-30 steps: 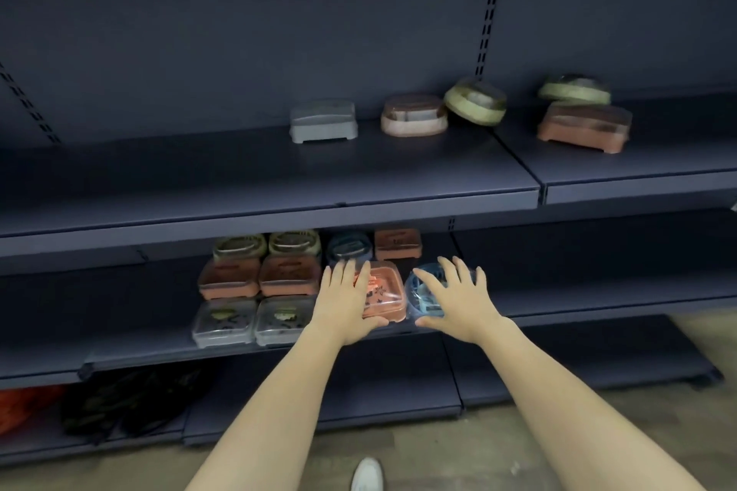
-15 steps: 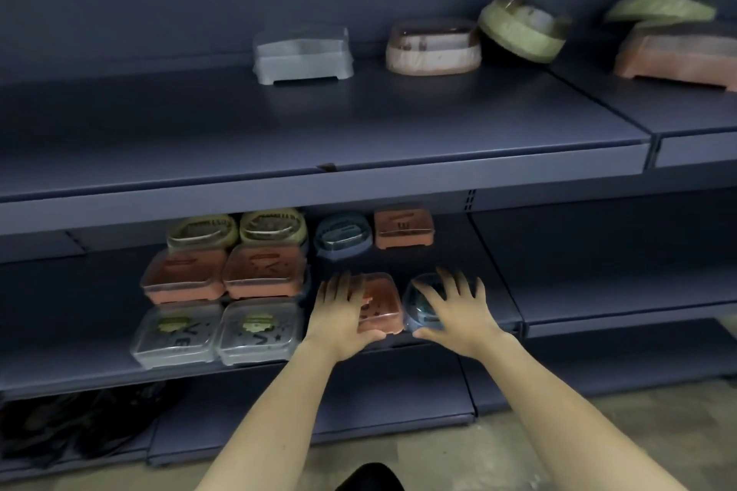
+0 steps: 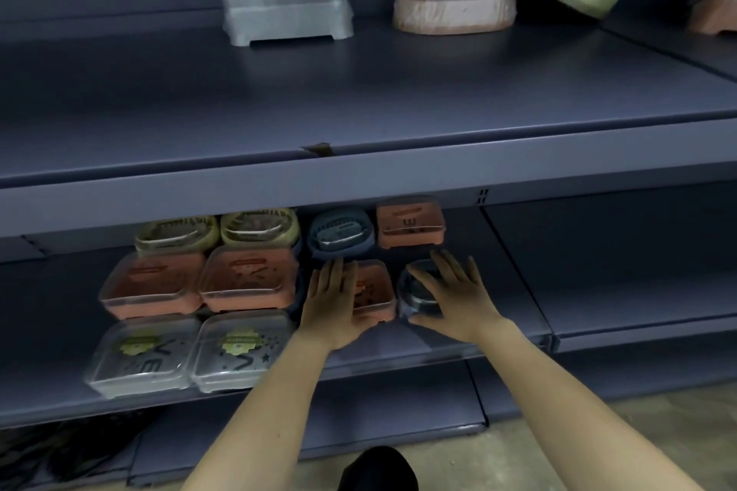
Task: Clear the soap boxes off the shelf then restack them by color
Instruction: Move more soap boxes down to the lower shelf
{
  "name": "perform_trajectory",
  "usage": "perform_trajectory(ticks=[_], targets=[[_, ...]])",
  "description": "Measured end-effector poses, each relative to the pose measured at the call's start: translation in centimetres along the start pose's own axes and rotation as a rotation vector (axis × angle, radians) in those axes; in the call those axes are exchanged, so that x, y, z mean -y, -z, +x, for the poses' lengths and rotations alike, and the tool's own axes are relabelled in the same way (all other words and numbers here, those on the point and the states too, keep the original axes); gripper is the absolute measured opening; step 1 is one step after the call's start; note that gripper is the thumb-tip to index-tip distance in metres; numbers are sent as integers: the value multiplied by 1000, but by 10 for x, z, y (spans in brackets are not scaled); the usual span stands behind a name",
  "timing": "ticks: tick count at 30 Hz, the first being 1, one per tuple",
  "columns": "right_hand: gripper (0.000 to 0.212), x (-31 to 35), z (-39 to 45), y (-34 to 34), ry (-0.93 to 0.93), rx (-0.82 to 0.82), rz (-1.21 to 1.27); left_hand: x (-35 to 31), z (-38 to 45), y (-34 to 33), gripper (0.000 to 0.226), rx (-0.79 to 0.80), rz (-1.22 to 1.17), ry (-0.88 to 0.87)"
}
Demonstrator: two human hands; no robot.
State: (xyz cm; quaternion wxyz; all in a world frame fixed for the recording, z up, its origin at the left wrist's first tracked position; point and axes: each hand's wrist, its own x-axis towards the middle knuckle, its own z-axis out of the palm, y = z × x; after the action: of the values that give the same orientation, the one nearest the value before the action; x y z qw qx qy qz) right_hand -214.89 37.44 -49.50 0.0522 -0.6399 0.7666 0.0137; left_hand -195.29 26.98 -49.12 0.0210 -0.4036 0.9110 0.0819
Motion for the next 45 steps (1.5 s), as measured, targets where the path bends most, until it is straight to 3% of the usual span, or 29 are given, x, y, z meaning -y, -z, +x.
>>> perform_trajectory(ticks=[13,20,29,40,45], targets=[[91,-4,45,3,-34,22,27,18,34,1,103,-32,24,-23],[106,14,37,24,-86,67,-86,2,21,18,111,27,60,79],[96,52,-33,72,-57,180,-18,-22,-54,61,91,176,27,107],[88,101,-143,159,52,103,-36,-51,-180,139,81,126,73,137],[86,109,-174,193,101,-10,-51,-69,-204,172,77,35,93,41]])
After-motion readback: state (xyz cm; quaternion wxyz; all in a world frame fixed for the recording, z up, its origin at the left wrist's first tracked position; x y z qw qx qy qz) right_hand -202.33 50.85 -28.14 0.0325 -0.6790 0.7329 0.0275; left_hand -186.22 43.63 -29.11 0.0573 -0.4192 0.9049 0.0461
